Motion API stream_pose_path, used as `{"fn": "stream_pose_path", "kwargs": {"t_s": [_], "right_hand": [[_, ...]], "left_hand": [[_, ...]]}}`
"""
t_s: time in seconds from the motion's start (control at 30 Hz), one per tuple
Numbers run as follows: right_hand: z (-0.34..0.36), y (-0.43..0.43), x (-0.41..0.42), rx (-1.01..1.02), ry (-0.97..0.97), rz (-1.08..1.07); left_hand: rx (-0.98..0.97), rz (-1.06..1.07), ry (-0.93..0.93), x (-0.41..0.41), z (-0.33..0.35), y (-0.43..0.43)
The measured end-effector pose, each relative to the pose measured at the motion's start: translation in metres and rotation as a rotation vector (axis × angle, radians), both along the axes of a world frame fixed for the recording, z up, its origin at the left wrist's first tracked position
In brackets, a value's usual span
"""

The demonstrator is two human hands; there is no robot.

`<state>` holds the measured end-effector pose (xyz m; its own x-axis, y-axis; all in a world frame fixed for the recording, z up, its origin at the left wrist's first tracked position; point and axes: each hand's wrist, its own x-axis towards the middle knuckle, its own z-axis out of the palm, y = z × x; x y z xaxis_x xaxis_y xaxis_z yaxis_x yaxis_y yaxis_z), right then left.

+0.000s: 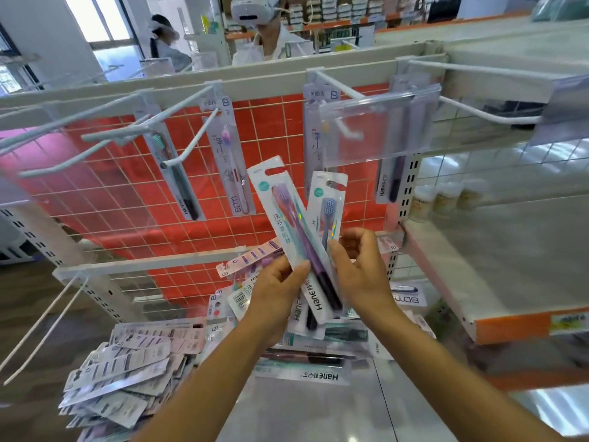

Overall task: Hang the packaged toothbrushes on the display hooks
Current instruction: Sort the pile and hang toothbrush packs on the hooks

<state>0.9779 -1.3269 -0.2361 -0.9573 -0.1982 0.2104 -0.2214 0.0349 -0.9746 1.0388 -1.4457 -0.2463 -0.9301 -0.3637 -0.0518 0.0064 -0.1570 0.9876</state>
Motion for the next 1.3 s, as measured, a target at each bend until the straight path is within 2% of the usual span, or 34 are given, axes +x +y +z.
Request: {"fn": "stream_pose_path", "kwargs": {"t_s": [0.27, 0.4, 0.6, 0.83, 1.07, 1.3], "right_hand": [[0.002, 0.007, 0.003, 0.180, 0.072, 0.043], [-0.003, 0.016, 0.000, 0.186, 0.046, 0.093], [0.000, 0.042, -0.006, 0.118, 0.076, -0.054], [0.014, 0.074, -0.005, -0.056, 0.078, -0.065], [0.018, 0.098, -0.006, -0.140, 0.113, -0.146], [0.031, 0.115, -0.002, -0.225, 0.183, -0.208]], "left_hand": [[-0.356, -0.037, 0.041, 0.007, 0.004, 0.009], [-0.492, -0.012, 0.082, 0.003, 0.000, 0.017], [-0.441, 0.017, 0.085, -0.001, 0.002, 0.032], [-0.419, 0.048, 0.097, -0.010, 0.001, 0.052], [-0.427, 0.030, 0.113, -0.017, 0.002, 0.067], [-0.281, -0.022, 0.100, -0.020, 0.006, 0.077]]}}
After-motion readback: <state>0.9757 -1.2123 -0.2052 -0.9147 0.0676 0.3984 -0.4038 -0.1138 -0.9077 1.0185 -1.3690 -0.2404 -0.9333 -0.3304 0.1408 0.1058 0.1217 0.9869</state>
